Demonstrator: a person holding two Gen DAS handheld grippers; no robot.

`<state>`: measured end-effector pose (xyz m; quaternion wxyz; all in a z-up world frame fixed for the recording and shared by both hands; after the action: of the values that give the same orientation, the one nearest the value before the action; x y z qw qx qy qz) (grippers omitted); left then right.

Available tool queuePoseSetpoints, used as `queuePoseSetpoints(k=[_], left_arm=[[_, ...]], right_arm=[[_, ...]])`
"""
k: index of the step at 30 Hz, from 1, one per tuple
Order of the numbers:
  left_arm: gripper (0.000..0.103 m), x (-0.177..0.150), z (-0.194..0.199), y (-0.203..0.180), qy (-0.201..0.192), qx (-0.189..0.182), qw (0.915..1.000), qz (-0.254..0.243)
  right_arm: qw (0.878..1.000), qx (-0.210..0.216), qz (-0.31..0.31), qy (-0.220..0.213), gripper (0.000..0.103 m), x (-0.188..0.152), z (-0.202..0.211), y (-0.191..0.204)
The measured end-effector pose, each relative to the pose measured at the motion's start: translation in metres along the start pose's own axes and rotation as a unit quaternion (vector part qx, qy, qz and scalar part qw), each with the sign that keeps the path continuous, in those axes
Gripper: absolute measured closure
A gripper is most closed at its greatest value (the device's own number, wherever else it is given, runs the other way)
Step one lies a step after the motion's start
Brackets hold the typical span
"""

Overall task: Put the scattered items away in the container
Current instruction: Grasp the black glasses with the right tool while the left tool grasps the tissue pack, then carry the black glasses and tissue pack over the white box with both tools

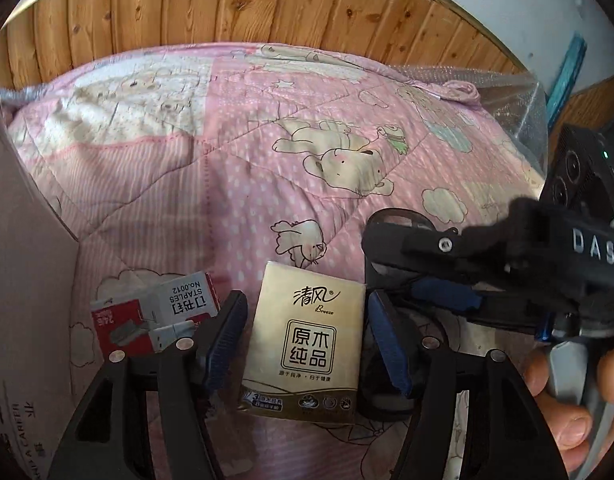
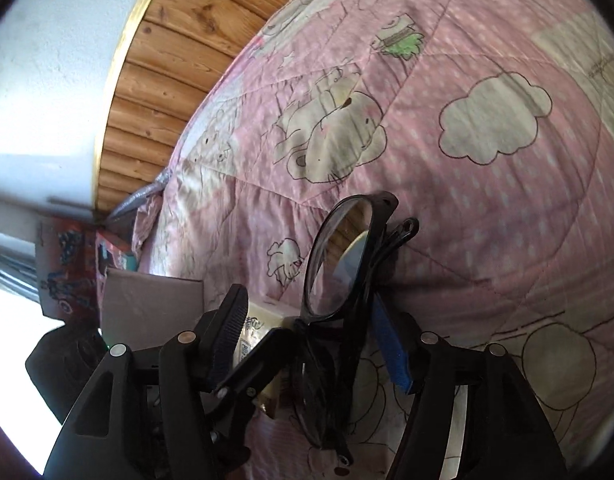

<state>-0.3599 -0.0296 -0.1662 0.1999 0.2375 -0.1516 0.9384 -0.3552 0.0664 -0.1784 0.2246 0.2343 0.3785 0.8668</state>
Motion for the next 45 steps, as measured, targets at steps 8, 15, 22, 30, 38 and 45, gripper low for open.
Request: queuePoseSetpoints(k=[8, 15, 22, 30, 38, 45], left_arm=[[0.047, -0.014, 0.008, 0.009, 0.008, 0.018, 0.9998, 0.002], [0.037, -0.029, 0.004, -0.005, 0.010, 0.066, 0.9952, -0.072], [0.052, -0.027, 0.022, 0.001, -0.004, 0.062, 0.9970, -0.046], [0.052, -0.019, 0.074, -0.005, -0.038, 0.005, 0.9992, 0.000], [0.052, -0.034, 0.125, -0.012, -0.059, -0.052, 0.9964, 0.032], [0.052, -0.059, 0.168, -0.016, -0.074, -0.054, 0.9954, 0.027]], right_arm=[[0.999, -0.025, 0.026, -0.032, 0.075, -0.002, 0.022, -0.003], [0.999, -0.011, 0.000, -0.046, 0.077, -0.004, 0.047, -0.009], [0.998, 0.014, -0.011, -0.055, 0.077, -0.017, 0.064, 0.002], [0.998, 0.018, -0.001, -0.066, 0.077, -0.040, 0.090, 0.018], [0.998, 0.015, 0.013, -0.060, 0.077, -0.082, 0.104, 0.033], [0.997, 0.020, 0.036, -0.065, 0.077, -0.115, 0.127, 0.060]])
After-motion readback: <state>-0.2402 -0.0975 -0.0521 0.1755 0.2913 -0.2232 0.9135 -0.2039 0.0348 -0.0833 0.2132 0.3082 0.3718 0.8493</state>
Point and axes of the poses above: each gripper's, at about its wrist camera, not at the fingertips, and z roughly against the way its jaws point, y to its left, x to its top, the point moved 9 cm from there along -z, roughly the way its jaws point, and after that the axes turned 7 degrees about x, right-handed, at the moved point
